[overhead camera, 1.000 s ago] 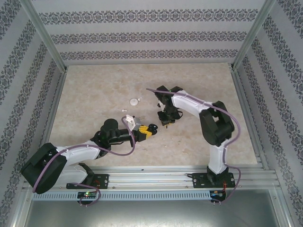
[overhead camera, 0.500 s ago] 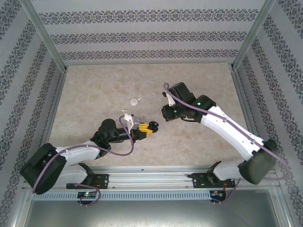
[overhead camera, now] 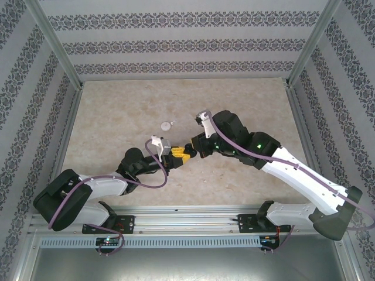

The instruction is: Insert the wireless bluetooth earbuds into the charging case

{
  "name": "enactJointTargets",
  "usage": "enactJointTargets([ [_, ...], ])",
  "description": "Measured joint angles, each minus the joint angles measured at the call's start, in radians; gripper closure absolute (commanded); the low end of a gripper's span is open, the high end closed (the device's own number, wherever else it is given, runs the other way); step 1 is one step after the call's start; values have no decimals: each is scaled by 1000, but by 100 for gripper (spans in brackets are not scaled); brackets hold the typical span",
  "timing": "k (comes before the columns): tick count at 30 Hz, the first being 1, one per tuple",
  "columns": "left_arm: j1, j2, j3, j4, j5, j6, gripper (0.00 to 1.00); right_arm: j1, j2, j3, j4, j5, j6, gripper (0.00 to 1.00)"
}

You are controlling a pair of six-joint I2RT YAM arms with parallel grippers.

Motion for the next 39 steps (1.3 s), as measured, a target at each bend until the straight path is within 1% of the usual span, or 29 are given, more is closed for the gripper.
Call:
enactJointTargets([
  [8,0,-2,2,26,3,-15,100,17,32,-9,10,3,-4,92],
  [15,0,-52,2,22,6,-15,100,30,45,-14,21,11,-3,92],
  [26,0,-135,-2,-90,0,-13,100,39,46,-28,49,13,-4,92],
  [32,0,-145,-8,-100,-6,-6,100,40,47,-28,50,6,-11,92],
  [39,0,-147,-15,-109,-6,-6,100,68,63,-28,46,14,-19,92],
])
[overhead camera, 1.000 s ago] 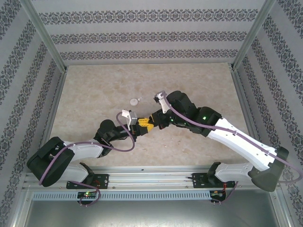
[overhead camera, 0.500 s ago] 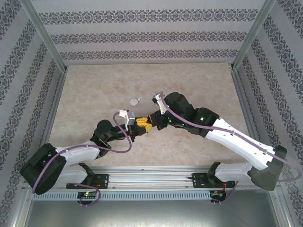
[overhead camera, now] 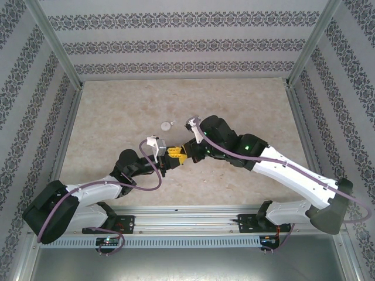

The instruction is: Insert the wireless bluetooth earbuds into the charging case

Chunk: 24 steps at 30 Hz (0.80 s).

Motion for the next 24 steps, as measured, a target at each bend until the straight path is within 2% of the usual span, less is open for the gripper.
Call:
enactJointTargets([
  [19,-3,0,-1,19,-23,-2,100,16,0,-6,-13,27,-27,91],
  [24,-5,1,-1,23,-23,-10,100,16,1,-6,-13,18,-29,85],
])
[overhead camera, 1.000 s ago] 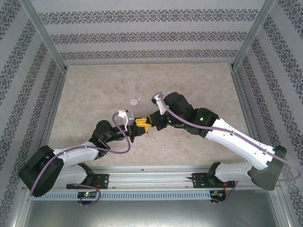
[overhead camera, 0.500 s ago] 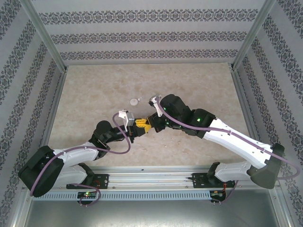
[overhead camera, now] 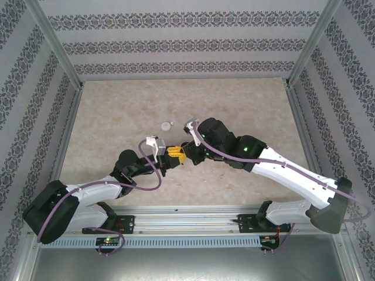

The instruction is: Insert the wireless bluetooth earbuds into the charging case

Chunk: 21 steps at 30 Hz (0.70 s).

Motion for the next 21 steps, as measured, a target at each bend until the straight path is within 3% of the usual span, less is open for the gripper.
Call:
enactJointTargets([
  [15,0,6,0,3,-5,-3,100,0,8,9,-9,-8,-7,57],
  [21,0,6,0,4,-15,-6,100,5,-1,10,-15,-7,-1,52],
])
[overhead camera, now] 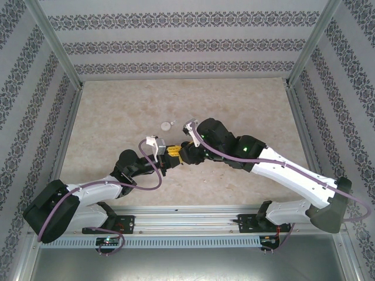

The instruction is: Insert the wireless bluetooth earbuds into the charging case

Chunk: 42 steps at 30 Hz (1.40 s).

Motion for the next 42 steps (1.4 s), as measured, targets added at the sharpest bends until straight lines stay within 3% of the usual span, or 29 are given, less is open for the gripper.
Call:
enactJointTargets([
  [10,0,-64,-6,-11,-36,1,100,0,-59,50,-16,-1,31,45],
  [19,0,-233,-37,-166,-114,8,100,-2,-109,51,-48,43,120,44],
  [29,1,-449,-51,-435,-185,69,100,-150,-154,-119,-50,37,358,47],
  [36,1,-568,-127,-525,-286,72,100,-250,-66,-137,-89,-41,399,51],
  [42,1,-692,-135,-695,-315,88,100,-262,95,-134,-95,-92,396,52],
])
